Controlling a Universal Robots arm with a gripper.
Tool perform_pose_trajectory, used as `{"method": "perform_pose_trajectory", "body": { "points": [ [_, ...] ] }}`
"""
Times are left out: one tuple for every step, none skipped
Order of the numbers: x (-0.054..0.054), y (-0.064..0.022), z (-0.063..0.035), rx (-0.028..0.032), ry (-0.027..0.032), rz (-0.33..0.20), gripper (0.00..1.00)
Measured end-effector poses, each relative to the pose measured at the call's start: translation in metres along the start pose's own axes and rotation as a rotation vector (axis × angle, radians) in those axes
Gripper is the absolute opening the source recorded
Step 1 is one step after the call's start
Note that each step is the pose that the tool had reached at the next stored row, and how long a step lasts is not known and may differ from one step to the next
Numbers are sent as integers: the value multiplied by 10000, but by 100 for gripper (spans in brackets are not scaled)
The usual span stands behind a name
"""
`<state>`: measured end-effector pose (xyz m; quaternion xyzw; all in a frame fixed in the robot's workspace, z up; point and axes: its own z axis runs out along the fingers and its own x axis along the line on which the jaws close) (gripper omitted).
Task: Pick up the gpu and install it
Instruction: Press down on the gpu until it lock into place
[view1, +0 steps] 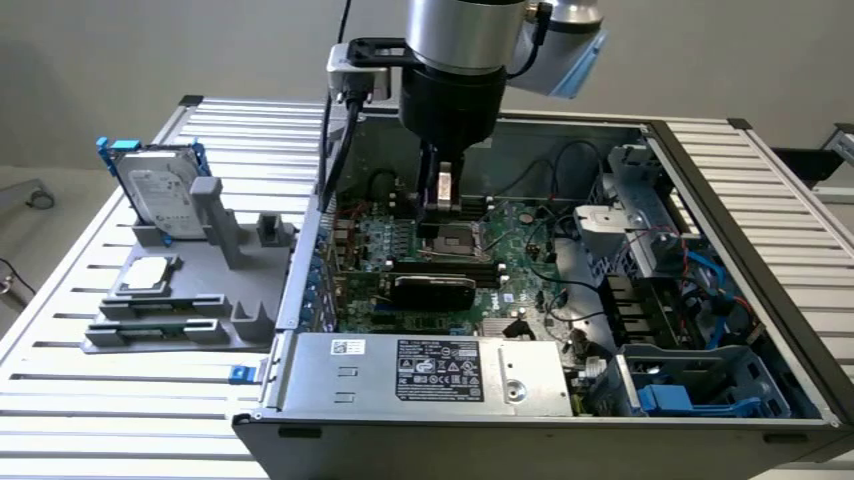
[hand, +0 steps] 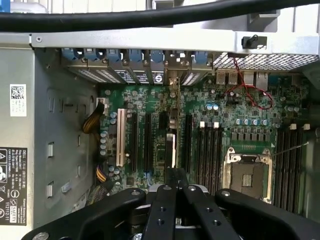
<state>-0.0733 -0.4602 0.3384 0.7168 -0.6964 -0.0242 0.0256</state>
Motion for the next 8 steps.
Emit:
{"method": "perform_pose_trajectory", "body": {
  "points": [
    [1, 0, 0, 0, -12, 0, 11],
    [1, 0, 0, 0, -12, 0, 11],
    [1, 0, 0, 0, -12, 0, 11],
    [1, 0, -1, -1, -11, 0, 11],
    [1, 0, -1, -1, -11, 0, 11],
    [1, 0, -1, -1, -10, 0, 11],
    [1, 0, -1, -1, -10, 0, 11],
    [1, 0, -1, -1, -10, 0, 11]
  ]
}}
